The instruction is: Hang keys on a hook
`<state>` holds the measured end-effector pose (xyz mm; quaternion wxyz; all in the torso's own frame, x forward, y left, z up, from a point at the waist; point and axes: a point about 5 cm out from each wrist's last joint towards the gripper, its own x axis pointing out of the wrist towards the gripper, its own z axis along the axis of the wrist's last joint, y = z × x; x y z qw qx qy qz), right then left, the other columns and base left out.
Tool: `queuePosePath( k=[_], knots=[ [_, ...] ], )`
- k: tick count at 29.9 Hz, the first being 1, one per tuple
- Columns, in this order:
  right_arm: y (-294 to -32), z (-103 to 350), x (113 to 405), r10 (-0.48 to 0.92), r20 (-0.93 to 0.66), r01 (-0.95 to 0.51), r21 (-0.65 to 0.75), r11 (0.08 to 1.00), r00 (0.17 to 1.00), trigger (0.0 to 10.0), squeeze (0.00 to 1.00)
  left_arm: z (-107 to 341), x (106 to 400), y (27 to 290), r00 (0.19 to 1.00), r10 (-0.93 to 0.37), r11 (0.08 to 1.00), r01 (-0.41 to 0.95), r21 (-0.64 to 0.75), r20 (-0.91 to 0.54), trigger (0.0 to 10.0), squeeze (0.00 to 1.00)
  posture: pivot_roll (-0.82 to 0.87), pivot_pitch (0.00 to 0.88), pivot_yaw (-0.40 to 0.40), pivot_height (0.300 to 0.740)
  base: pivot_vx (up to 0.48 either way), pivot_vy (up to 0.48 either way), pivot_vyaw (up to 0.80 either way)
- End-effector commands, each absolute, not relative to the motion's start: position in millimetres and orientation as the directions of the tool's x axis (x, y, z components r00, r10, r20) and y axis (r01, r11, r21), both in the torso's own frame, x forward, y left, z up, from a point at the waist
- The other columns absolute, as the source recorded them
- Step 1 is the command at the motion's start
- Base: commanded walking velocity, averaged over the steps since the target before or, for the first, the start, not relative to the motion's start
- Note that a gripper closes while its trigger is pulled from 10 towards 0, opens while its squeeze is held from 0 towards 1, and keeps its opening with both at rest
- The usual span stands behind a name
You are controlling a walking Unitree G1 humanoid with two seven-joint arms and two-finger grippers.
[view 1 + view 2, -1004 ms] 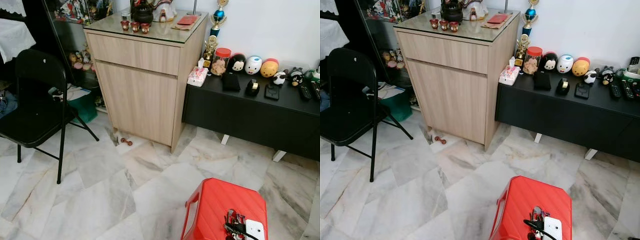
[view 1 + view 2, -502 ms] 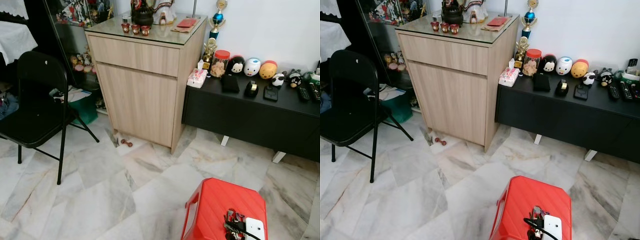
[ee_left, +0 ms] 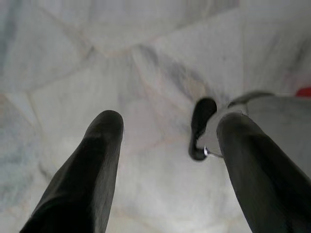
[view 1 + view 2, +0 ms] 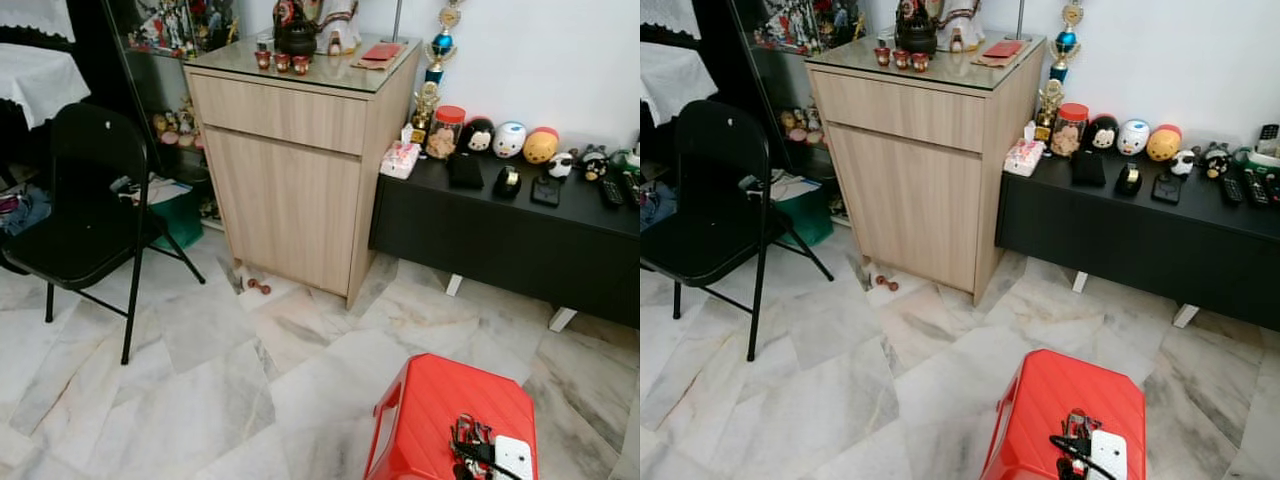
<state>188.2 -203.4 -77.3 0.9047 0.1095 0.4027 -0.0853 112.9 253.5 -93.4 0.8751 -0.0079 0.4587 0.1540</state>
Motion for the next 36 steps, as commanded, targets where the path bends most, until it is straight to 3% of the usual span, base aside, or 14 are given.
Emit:
queuePosePath(
  k=[1,3,5,11,18,22,31,36],
  knots=[
    [-196,-60,218,-0.064,-0.662,0.209,0.143,0.967,0.747,10.0,0.00,-91,117,252,0.565,0.274,0.947,-0.300,0.115,-0.779,10.0,0.00,0.14,0.000,-0.040,0.678,0.000,0.000,0.00],
    [-197,-58,221,-0.066,-0.647,0.203,0.140,0.969,0.759,10.0,0.00,-90,118,253,0.581,0.281,0.945,-0.309,0.113,-0.764,10.0,0.00,0.15,0.000,-0.044,0.678,0.000,0.000,0.00],
    [-197,-56,223,-0.061,-0.635,0.192,0.139,0.971,0.770,10.0,0.00,-51,198,251,0.794,0.266,0.963,-0.236,0.127,-0.546,10.0,0.00,0.15,0.000,-0.047,0.678,0.000,0.000,0.00],
    [-197,-59,218,-0.048,-0.642,0.180,0.143,0.973,0.766,10.0,0.00,-7,244,251,0.930,0.226,0.969,-0.186,0.161,-0.290,10.0,0.00,0.16,0.000,-0.051,0.678,0.000,0.000,0.00],
    [-196,-62,214,-0.052,-0.650,0.194,0.148,0.970,0.758,10.0,0.00,14,257,243,0.979,0.133,0.983,-0.111,0.147,-0.154,10.0,0.00,0.16,0.000,-0.054,0.678,0.000,0.000,0.00],
    [-196,-63,212,-0.064,-0.654,0.207,0.143,0.968,0.753,10.0,0.00,15,256,235,0.985,0.033,0.983,-0.001,0.183,-0.170,10.0,0.00,0.16,0.000,-0.052,0.678,0.000,0.000,0.00],
    [-200,-67,205,-0.095,-0.675,0.229,0.112,0.967,0.732,10.0,0.00,18,255,238,0.986,0.067,0.985,-0.041,0.165,-0.154,10.0,0.00,0.16,0.000,-0.053,0.639,0.000,0.000,0.00],
    [-205,-66,206,-0.119,-0.674,0.255,0.107,0.961,0.729,10.0,0.00,20,258,236,0.987,0.047,0.987,-0.022,0.159,-0.151,10.0,0.00,0.16,0.000,-0.052,0.639,0.000,0.000,0.00]
  ],
)
